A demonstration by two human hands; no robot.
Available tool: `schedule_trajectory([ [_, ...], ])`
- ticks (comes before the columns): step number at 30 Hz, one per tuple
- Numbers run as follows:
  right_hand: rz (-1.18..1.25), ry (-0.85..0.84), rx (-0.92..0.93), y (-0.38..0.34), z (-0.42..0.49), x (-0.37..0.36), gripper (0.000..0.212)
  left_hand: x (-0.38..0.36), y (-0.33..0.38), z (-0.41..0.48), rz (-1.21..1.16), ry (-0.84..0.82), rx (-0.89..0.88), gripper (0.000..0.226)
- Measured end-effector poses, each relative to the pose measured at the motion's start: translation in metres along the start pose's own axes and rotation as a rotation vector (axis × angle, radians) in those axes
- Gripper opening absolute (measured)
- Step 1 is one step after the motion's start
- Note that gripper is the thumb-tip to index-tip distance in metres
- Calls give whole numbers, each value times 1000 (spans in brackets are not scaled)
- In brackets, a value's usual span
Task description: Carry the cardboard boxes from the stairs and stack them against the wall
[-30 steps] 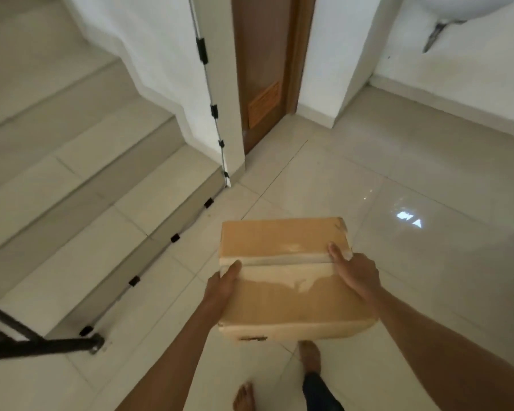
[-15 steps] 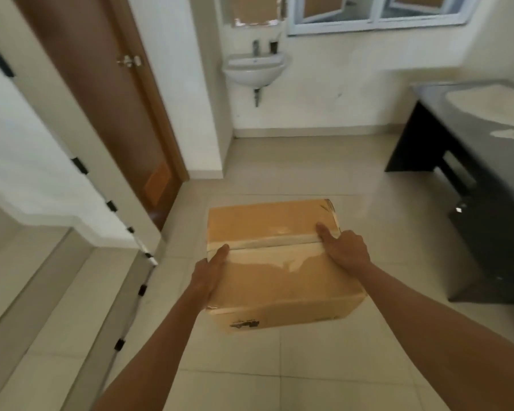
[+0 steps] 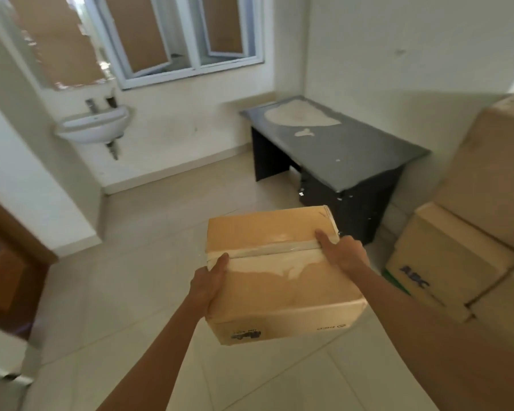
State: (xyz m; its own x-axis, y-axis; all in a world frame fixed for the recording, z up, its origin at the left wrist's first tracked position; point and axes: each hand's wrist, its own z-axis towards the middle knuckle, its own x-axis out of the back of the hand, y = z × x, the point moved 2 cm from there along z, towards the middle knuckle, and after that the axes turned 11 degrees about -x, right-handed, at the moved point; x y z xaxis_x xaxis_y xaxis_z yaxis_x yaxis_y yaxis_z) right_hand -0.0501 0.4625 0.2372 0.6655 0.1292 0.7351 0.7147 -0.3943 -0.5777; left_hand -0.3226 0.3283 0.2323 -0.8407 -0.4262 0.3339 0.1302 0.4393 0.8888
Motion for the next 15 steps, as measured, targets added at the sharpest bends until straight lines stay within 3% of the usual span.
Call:
schedule_trajectory([
  [3,19,69,-83,48,17,52,84,-64,26,-8,84,-53,-83,76],
  [7,73,145,-186,107,32,109,97,-141,55,-20,147,-123,-165,70],
  [11,110,237,-291,166,39,160,83,-216,83,-31,210,-243,-241,58],
  [15,170,327,-423,218,42,205,88,-289,107,-37,265,-390,-317,50],
])
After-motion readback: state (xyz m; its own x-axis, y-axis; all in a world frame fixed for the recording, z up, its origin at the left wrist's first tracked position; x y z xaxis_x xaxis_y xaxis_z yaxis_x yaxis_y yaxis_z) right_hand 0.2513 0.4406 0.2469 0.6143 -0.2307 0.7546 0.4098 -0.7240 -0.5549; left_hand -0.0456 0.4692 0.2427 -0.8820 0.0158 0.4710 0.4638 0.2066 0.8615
